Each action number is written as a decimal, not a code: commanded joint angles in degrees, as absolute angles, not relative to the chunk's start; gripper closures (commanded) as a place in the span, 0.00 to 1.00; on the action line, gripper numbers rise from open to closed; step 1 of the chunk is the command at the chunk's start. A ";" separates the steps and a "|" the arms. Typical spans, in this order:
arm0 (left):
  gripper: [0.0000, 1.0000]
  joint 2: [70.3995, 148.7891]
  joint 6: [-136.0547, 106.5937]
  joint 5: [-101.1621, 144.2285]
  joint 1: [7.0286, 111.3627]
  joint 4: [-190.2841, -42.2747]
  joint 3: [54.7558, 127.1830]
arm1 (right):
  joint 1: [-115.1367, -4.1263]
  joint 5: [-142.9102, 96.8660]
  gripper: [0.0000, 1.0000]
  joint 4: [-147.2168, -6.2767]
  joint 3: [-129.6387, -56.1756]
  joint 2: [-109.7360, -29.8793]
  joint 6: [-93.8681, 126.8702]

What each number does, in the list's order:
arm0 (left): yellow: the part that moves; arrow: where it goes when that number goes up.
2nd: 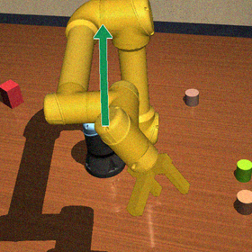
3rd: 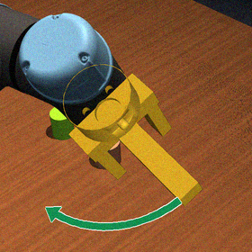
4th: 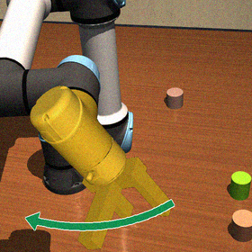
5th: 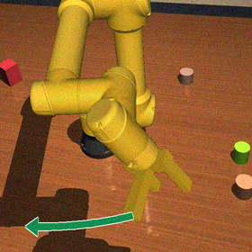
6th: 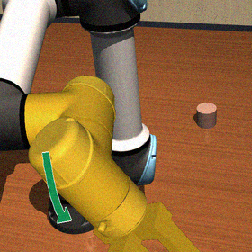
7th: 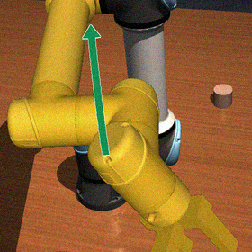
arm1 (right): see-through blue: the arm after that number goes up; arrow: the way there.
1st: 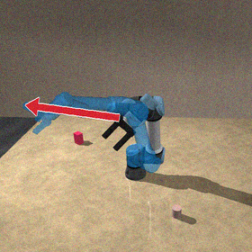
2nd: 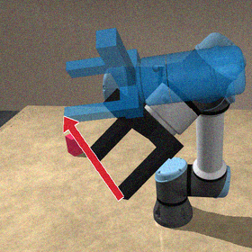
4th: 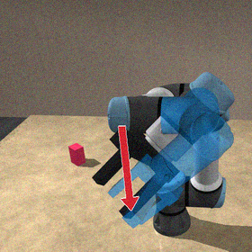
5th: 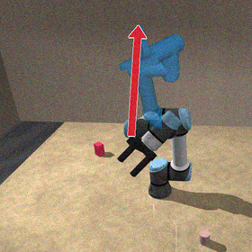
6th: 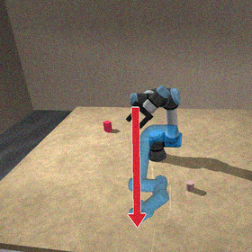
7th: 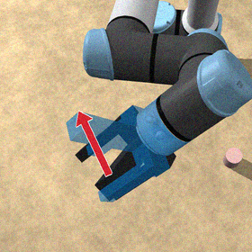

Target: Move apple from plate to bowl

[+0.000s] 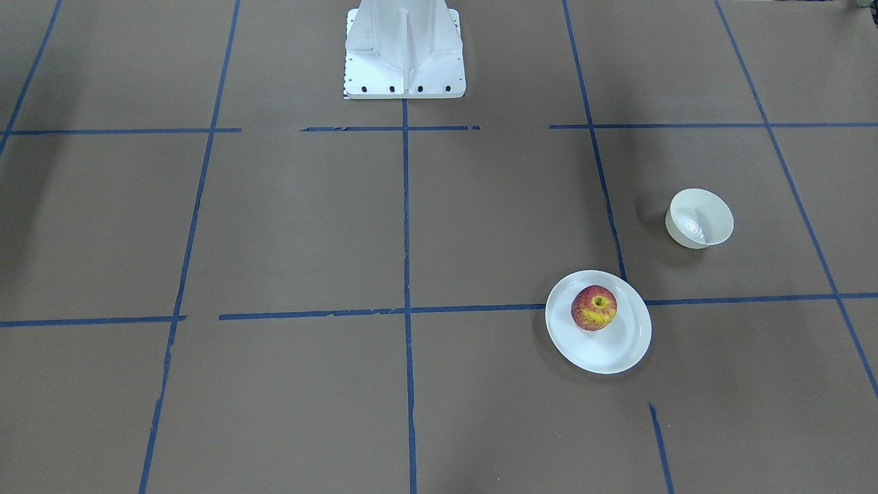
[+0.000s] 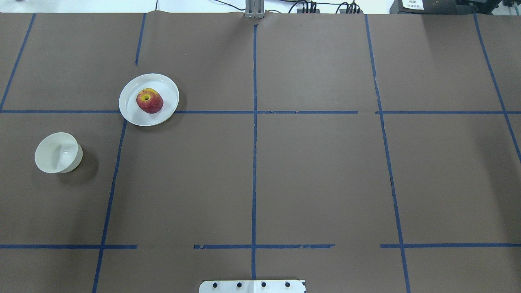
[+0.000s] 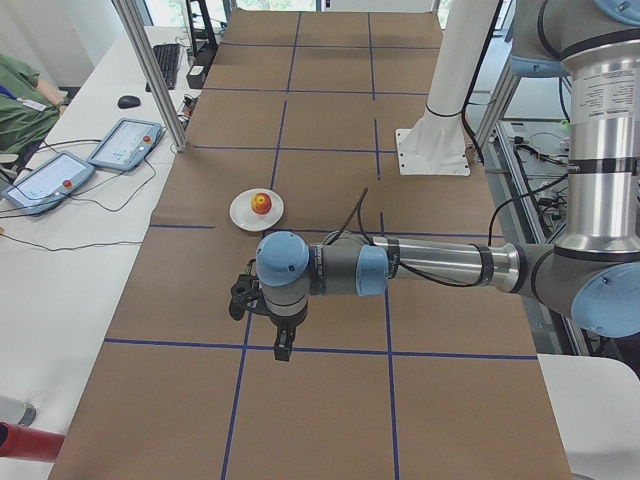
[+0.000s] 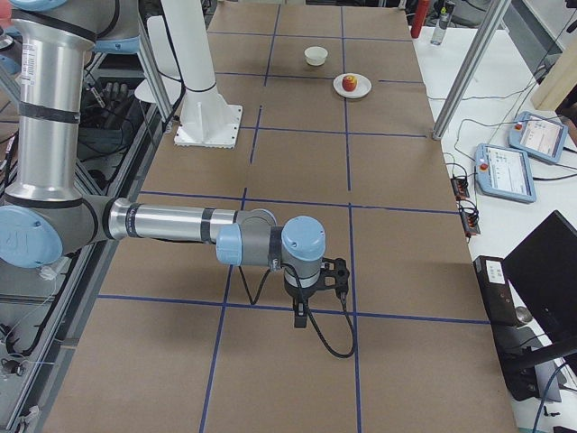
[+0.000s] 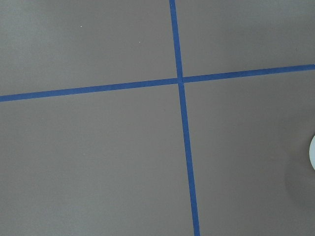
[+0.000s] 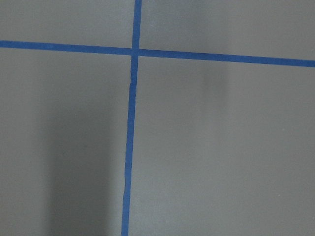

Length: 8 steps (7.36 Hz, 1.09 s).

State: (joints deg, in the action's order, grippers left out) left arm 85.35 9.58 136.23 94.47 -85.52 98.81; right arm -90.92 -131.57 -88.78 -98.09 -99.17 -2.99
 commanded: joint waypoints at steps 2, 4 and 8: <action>0.00 84.99 9.23 136.23 94.48 -85.34 98.27 | -90.88 -131.57 0.00 -88.77 -98.09 -99.14 -2.99; 0.00 85.78 9.05 136.41 94.39 -85.61 98.87 | -90.88 -131.57 0.00 -88.77 -98.09 -99.14 -2.99; 0.00 92.60 1.68 136.06 90.36 -90.26 98.97 | -90.88 -131.57 0.00 -88.77 -98.09 -99.23 -2.99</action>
State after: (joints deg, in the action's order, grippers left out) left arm 88.96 3.59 136.18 92.01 -89.41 99.05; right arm -90.88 -131.57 -88.77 -98.09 -99.15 -2.99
